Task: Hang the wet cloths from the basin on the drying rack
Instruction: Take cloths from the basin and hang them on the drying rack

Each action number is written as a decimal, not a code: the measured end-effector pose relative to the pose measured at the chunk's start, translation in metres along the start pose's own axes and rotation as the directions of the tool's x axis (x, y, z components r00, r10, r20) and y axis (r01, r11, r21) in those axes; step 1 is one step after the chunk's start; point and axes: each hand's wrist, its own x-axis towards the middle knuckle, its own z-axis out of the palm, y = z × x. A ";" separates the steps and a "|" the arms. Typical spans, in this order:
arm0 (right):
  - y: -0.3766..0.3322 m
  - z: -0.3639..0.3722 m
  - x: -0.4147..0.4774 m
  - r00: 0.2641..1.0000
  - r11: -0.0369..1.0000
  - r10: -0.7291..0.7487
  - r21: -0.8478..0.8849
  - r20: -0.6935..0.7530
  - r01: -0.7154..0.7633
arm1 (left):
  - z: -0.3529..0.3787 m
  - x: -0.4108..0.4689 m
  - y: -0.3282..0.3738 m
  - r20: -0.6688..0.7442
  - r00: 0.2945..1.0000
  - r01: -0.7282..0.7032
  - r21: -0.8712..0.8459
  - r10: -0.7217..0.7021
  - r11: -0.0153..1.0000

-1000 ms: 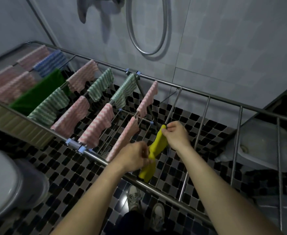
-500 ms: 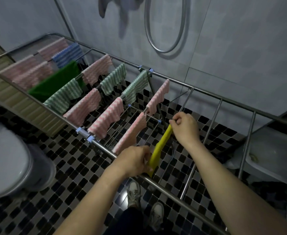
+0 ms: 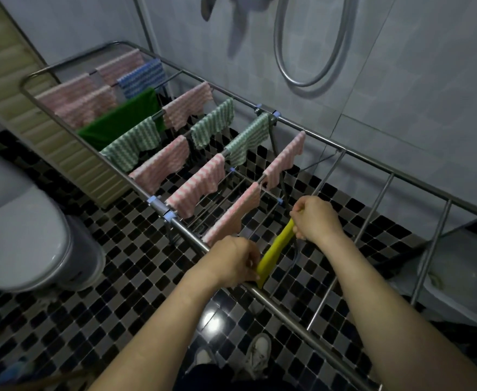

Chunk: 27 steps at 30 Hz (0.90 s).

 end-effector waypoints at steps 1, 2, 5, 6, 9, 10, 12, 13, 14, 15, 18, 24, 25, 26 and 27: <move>-0.004 -0.001 -0.002 1.000 0.995 -0.026 -0.100 0.010 0.027 | 0.001 -0.001 -0.001 -0.001 1.000 -0.001 -0.016 0.001 1.000; -0.009 -0.003 -0.004 0.999 0.983 -0.046 -0.177 0.006 0.047 | 0.001 -0.003 -0.002 -0.007 1.000 -0.005 -0.027 0.005 1.000; -0.022 -0.005 -0.009 0.992 0.978 -0.126 -0.168 0.002 0.125 | 0.001 -0.012 -0.003 -0.052 0.998 -0.024 -0.103 0.019 0.994; -0.023 -0.008 -0.012 0.989 0.985 -0.146 -0.092 0.012 0.146 | 0.001 -0.012 -0.001 -0.091 0.996 -0.023 -0.163 0.008 0.986; -0.054 0.002 -0.025 0.969 0.972 -0.233 0.065 0.086 0.228 | -0.004 -0.040 -0.017 -0.259 0.957 0.020 -0.391 -0.131 0.920; -0.062 0.006 -0.029 0.962 0.964 -0.253 0.112 0.100 0.241 | -0.006 -0.048 -0.021 -0.302 0.935 0.030 -0.449 -0.183 0.893; -0.079 0.020 -0.039 0.950 0.949 -0.282 0.187 0.133 0.255 | -0.011 -0.069 -0.033 -0.362 0.894 0.039 -0.525 -0.265 0.850; -0.089 0.026 -0.044 0.945 0.938 -0.291 0.241 0.148 0.250 | -0.013 -0.079 -0.038 -0.389 0.871 0.042 -0.547 -0.299 0.836; -0.099 0.033 -0.050 0.938 0.923 -0.303 0.298 0.166 0.245 | -0.014 -0.088 -0.045 -0.420 0.841 0.045 -0.575 -0.342 0.817; -0.117 0.047 -0.063 0.922 0.909 -0.335 0.326 0.197 0.261 | -0.015 -0.109 -0.056 -0.455 0.797 0.048 -0.607 -0.396 0.793; -0.152 0.072 -0.094 0.870 0.870 -0.403 0.413 0.285 0.268 | -0.016 -0.147 -0.076 -0.519 0.699 0.064 -0.640 -0.492 0.766; -0.232 0.135 -0.169 0.668 0.813 -0.573 0.437 0.475 0.386 | -0.008 -0.248 -0.126 -0.543 0.441 0.120 -0.753 -0.714 0.647; -0.241 0.141 -0.180 0.635 0.806 -0.587 0.435 0.503 0.401 | -0.006 -0.260 -0.132 -0.539 0.402 0.127 -0.768 -0.741 0.628; -0.253 0.154 -0.195 0.589 0.790 -0.612 0.439 0.529 0.427 | 0.000 -0.279 -0.140 -0.524 0.346 0.139 -0.792 -0.778 0.595; -0.267 0.169 -0.211 0.558 0.781 -0.624 0.439 0.547 0.444 | 0.007 -0.299 -0.150 -0.516 0.290 0.142 -0.809 -0.806 0.570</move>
